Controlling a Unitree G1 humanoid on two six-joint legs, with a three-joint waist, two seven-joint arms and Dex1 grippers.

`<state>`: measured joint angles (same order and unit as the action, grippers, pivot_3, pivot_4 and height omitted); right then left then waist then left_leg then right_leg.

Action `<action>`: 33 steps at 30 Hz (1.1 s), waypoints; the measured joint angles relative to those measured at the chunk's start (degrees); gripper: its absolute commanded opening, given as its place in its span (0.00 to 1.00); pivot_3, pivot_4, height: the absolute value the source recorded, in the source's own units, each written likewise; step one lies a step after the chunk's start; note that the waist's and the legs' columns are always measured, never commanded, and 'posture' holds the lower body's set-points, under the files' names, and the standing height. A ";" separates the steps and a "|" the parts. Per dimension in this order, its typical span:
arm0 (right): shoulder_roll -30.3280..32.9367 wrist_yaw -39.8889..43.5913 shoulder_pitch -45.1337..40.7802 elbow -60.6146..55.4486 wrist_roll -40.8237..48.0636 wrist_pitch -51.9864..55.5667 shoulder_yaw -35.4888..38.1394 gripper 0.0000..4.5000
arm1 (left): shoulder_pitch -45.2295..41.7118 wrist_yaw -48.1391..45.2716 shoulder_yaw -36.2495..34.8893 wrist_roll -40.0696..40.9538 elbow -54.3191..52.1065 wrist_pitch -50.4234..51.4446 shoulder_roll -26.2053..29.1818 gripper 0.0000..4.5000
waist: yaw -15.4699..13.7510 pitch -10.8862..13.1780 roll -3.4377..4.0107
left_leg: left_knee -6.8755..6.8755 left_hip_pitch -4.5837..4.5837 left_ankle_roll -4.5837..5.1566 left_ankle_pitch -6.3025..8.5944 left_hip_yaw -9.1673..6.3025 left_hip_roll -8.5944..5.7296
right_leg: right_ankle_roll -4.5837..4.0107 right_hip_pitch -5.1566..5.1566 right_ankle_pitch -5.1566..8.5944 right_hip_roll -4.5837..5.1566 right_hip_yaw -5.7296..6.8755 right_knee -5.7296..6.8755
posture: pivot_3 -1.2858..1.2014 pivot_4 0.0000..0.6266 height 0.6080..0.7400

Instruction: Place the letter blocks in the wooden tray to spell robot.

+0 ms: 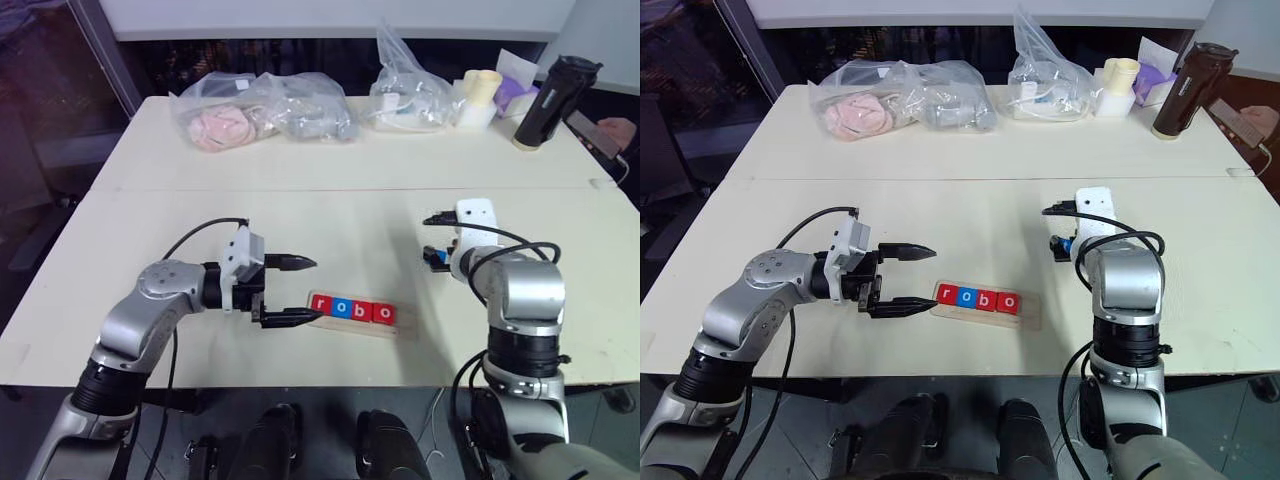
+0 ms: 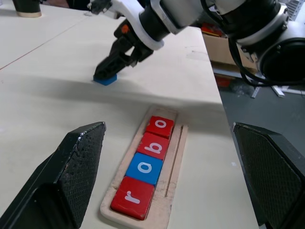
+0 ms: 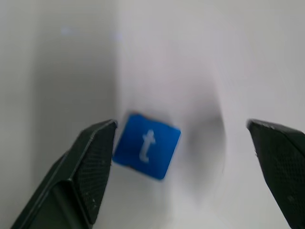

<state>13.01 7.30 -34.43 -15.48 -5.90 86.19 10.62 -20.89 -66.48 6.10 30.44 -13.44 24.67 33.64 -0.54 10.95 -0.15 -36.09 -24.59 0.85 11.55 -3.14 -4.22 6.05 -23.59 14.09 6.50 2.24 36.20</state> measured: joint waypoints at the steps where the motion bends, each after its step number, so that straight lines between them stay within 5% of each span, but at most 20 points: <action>1: -0.82 -0.49 -0.01 -0.07 0.01 0.52 0.36 0.98 | 0.00 0.01 0.02 -0.02 0.01 -0.01 -0.06 1.00 | 0.02 0.00 0.00 | 0.00 0.00 0.00 0.00 0.00 0.00 | 0.00 0.00 0.00 0.00 0.00 0.00 | 0.52 0.24 0.98; 10: -3.99 -2.87 -1.93 3.16 1.32 0.72 4.52 0.98 | -0.02 0.28 0.08 -0.49 0.04 -0.31 -0.16 1.00 | 0.26 0.00 0.01 | -0.01 0.11 0.01 -0.01 0.00 0.02 | 0.01 0.09 -0.01 -0.07 0.03 0.01 | 0.52 0.24 0.98; 13: -4.14 -3.19 -2.88 5.34 2.04 -0.65 5.75 0.79 | -0.01 0.52 0.08 -0.59 0.04 -0.31 -0.27 1.00 | 0.39 -0.01 0.01 | -0.01 0.13 0.01 -0.01 0.01 0.03 | 0.01 0.11 -0.01 -0.08 0.03 0.01 | 0.52 0.24 0.98; 18: -4.22 -4.25 -3.70 7.14 2.71 -2.33 6.23 0.26 | 0.26 0.70 0.08 -0.91 0.03 -0.33 -0.27 1.00 | 0.36 -0.01 0.01 | 0.00 0.14 0.01 -0.02 0.00 0.03 | 0.01 0.12 -0.01 -0.08 0.03 0.01 | 0.52 0.24 0.98; 25: -1.37 -3.91 -1.09 1.21 3.55 3.36 4.41 0.26 | 0.35 0.76 0.06 -1.15 0.02 -0.40 -0.40 1.00 | 0.06 -0.01 0.01 | 0.06 0.11 0.01 -0.02 0.00 0.02 | 0.01 0.08 0.00 -0.06 0.03 0.00 | 0.52 0.24 0.98; 33: 4.84 0.56 14.24 -17.60 9.37 5.90 1.70 0.26 | 0.37 0.52 0.06 -1.19 0.46 -0.74 -0.86 1.00 | 0.16 -0.01 0.01 | 0.11 0.10 0.02 -0.01 0.00 0.08 | -0.14 0.07 0.11 -0.04 0.00 -0.05 | 0.52 0.24 0.98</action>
<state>17.85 7.86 -20.19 -33.08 3.47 92.09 12.32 -20.51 -65.96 6.16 29.25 -12.98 23.93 32.79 -0.37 10.95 -0.14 -35.98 -24.49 0.86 11.55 -3.15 -4.14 5.91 -23.52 14.20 6.46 2.24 36.15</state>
